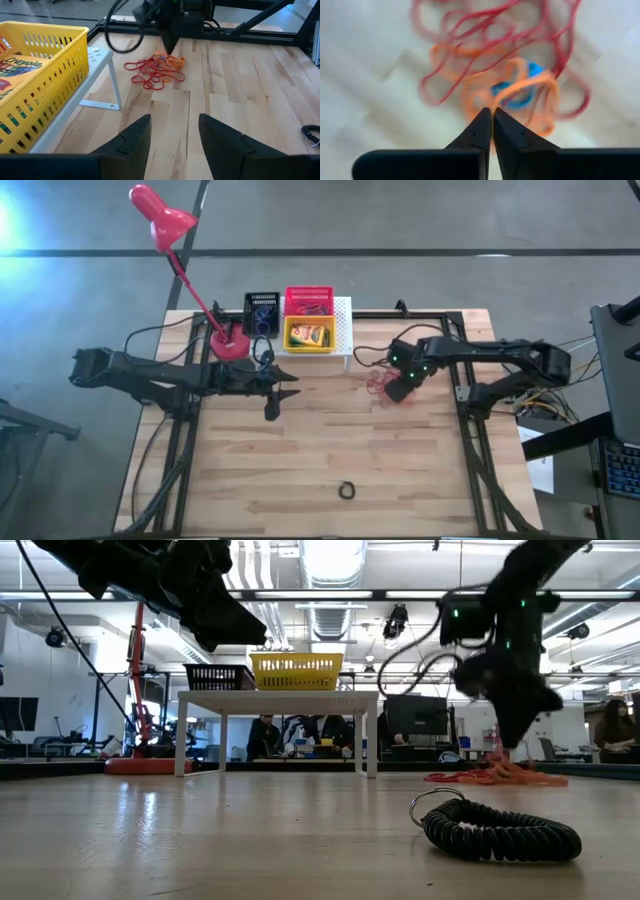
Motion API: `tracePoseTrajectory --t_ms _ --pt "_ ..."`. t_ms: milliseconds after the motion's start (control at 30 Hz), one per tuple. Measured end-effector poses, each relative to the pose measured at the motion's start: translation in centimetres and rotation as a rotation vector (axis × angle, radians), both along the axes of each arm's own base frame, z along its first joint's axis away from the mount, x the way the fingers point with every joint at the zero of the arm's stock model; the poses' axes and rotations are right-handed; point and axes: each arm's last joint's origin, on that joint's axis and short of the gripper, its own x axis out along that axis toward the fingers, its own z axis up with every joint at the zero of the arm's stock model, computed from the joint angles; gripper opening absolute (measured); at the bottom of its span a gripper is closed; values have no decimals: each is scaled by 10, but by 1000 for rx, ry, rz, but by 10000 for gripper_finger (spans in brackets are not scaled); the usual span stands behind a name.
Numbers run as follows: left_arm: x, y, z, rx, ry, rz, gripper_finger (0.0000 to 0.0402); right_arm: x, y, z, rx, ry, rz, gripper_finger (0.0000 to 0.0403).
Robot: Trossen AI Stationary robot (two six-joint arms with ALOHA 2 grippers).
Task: Pick & Place Office Desk Supplies
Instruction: Put the orange rubber band into the red bin on the shelf, then put the red rubber band into the red bin on the shelf
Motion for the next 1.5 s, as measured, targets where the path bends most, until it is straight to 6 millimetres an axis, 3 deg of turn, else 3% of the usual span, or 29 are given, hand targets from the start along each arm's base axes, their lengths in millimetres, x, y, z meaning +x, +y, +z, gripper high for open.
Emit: tracePoseTrajectory --t_ms 133,300,500,633,767,1000,1133,1300,1433,1500 --pt "0 0 0 0 0 0 171 7 1 38 57 -81 19 10" --pt "0 0 0 0 0 0 171 27 -6 91 -16 -271 67 9" --pt "0 0 0 0 0 0 171 81 -28 149 -323 -665 271 9" --pt "0 0 0 0 0 0 171 126 -57 171 -538 -866 349 9" --pt "0 0 0 0 0 0 171 169 -91 170 -648 -889 389 9" --pt "0 0 0 0 1 0 171 219 -147 139 -624 -791 354 9" --pt "0 0 0 0 0 0 171 230 -169 126 -556 -717 343 28" --pt "0 0 0 0 0 0 171 231 -185 126 -469 -695 347 97" --pt "0 0 0 0 0 0 171 222 -182 142 -473 -629 374 142" --pt "0 0 0 0 0 0 171 211 -171 159 -503 -562 395 152"
